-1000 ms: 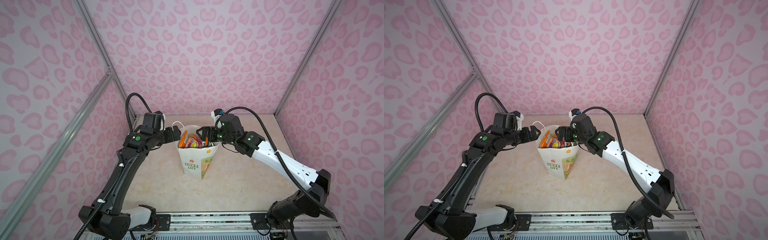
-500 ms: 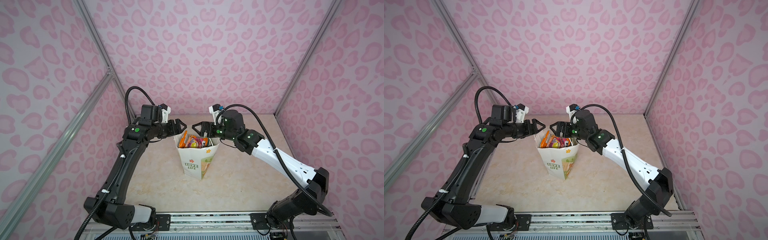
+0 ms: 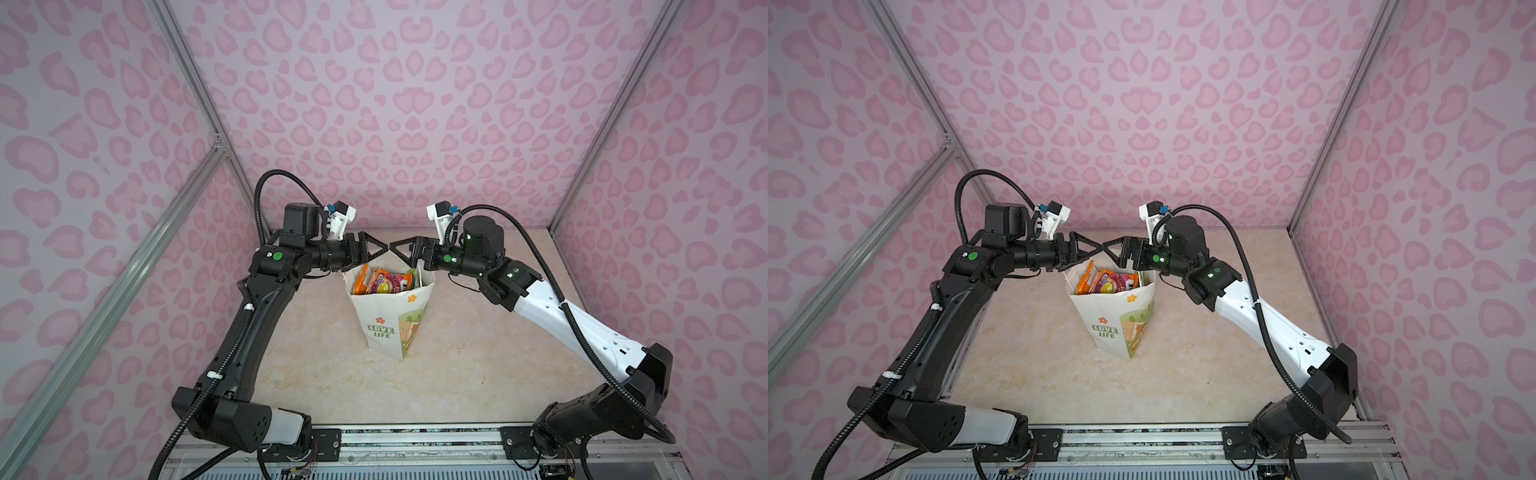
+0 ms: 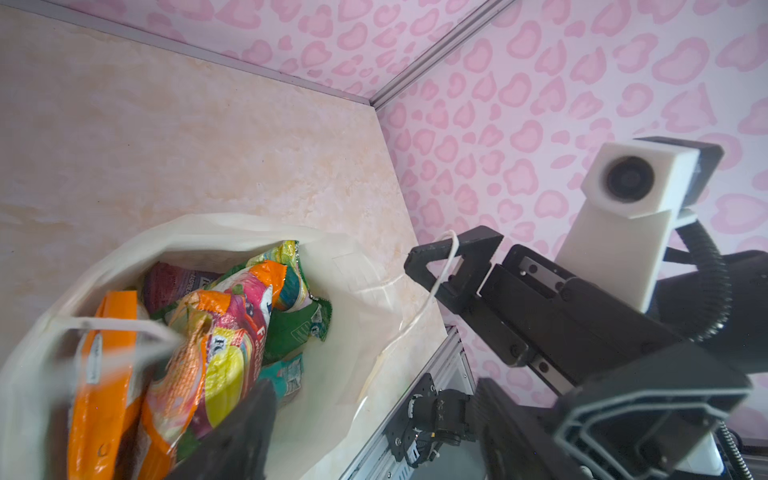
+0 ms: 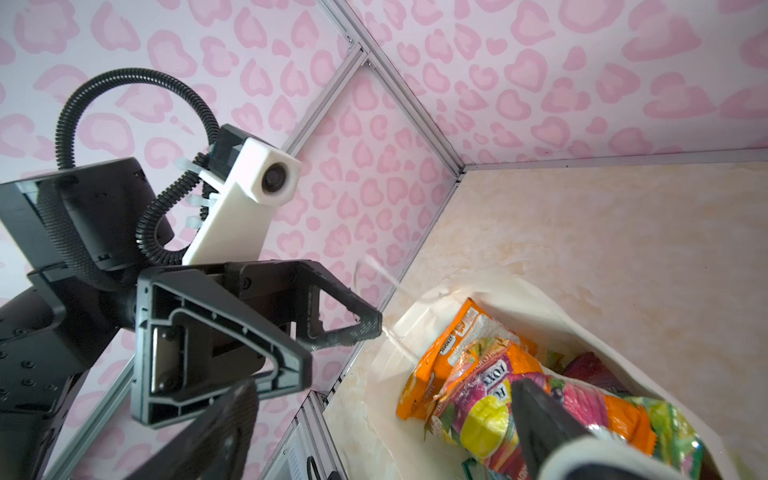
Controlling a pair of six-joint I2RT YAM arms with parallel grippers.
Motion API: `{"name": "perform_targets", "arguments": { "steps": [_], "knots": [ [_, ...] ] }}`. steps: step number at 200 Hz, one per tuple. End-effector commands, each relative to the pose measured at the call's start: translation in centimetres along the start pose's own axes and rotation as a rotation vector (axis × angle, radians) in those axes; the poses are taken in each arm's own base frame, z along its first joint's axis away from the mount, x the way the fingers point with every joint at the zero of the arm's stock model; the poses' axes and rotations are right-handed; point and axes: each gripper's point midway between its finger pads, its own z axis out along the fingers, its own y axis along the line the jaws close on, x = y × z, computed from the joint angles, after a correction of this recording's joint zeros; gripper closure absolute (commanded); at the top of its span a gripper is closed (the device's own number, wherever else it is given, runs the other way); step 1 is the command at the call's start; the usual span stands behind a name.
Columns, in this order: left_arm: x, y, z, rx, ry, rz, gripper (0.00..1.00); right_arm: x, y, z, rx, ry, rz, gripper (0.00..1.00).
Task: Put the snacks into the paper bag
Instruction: 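Release the bag rim with the left gripper while the right gripper rises out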
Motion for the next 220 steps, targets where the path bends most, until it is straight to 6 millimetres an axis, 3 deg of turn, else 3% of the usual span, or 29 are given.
{"name": "perform_targets", "arguments": {
  "steps": [1,28,38,53,82,101,145,163,191,220],
  "knots": [
    [-0.6,2.7,-0.8,-0.18,-0.035,0.043,0.19,-0.2,0.7,0.0,-0.042,-0.01,-0.01,0.03],
    [-0.1,7.3,-1.7,-0.431,-0.016,0.05,0.16,0.1,0.3,-0.2,-0.036,-0.005,-0.005,0.04],
    [0.2,8.0,-2.0,-0.469,-0.018,0.048,0.14,0.2,0.1,-0.3,-0.032,-0.005,-0.006,0.04],
    [0.5,7.4,-2.7,-0.449,-0.051,0.07,0.12,0.4,-0.2,-0.3,-0.025,0.0,-0.004,0.04],
    [-0.8,6.0,-6.4,-0.503,-0.204,0.191,0.0,0.8,-0.6,-0.3,-0.026,0.009,0.001,0.04],
    [-1.3,5.4,-7.4,-0.512,-0.238,0.266,0.04,1.0,-0.8,-0.2,-0.026,0.016,0.004,0.04],
    [0.0,4.7,-2.3,-0.232,-0.035,0.318,0.04,1.2,-1.1,-0.1,-0.026,0.037,0.008,0.04],
    [-0.1,4.8,-1.3,-0.187,-0.007,0.312,0.0,1.4,-1.1,-0.3,-0.026,0.046,0.004,0.04],
    [-0.8,5.3,-1.1,-0.147,0.007,0.293,0.16,1.5,-1.2,-0.7,-0.026,0.045,0.001,0.04],
    [-1.0,7.2,-0.6,-0.193,0.051,0.251,0.25,1.7,-1.5,-1.1,-0.026,0.038,0.007,0.04]
  ]
}}
